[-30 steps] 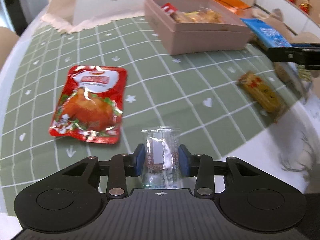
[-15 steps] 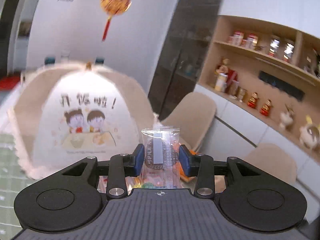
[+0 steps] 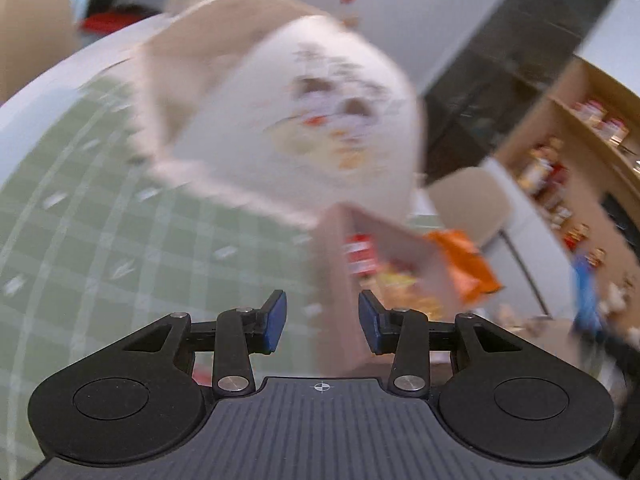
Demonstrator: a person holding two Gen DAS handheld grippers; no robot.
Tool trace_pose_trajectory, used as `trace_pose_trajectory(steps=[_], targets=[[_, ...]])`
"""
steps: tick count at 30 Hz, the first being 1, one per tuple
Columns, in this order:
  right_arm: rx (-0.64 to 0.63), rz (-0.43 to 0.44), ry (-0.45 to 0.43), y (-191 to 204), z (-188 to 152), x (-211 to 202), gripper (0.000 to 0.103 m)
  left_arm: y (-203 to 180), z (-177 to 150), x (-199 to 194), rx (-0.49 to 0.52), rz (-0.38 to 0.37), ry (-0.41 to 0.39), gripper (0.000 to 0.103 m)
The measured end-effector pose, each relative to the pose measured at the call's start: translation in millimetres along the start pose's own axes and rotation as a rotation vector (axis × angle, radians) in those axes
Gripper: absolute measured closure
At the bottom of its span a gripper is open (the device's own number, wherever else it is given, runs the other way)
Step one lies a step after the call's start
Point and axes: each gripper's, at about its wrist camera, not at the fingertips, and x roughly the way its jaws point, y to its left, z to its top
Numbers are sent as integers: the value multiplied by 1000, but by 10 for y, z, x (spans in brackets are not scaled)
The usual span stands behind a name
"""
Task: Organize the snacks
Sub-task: 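Carry both packs over the pink box and open both tools to drop them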
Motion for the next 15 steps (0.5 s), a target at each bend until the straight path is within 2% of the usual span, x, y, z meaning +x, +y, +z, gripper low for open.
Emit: trace_pose_trajectory(steps=[2,4,7,12,15], targets=[[-2,50,-34,57,186,268,15,191,-93,-87,-32,50,5,59],[-13,84,25,154,294,607,15,364,-197,-196,-48,89,17,59],[-14,62,55,268,243,905,15,578,-338,-300,-49,137,30,59],[121,171,160,175,70,998,15,873,-484,-439,-76,227,27,59],[149,223,227,94,-186,877,15,958,-479,-455,-69,256,16,59]])
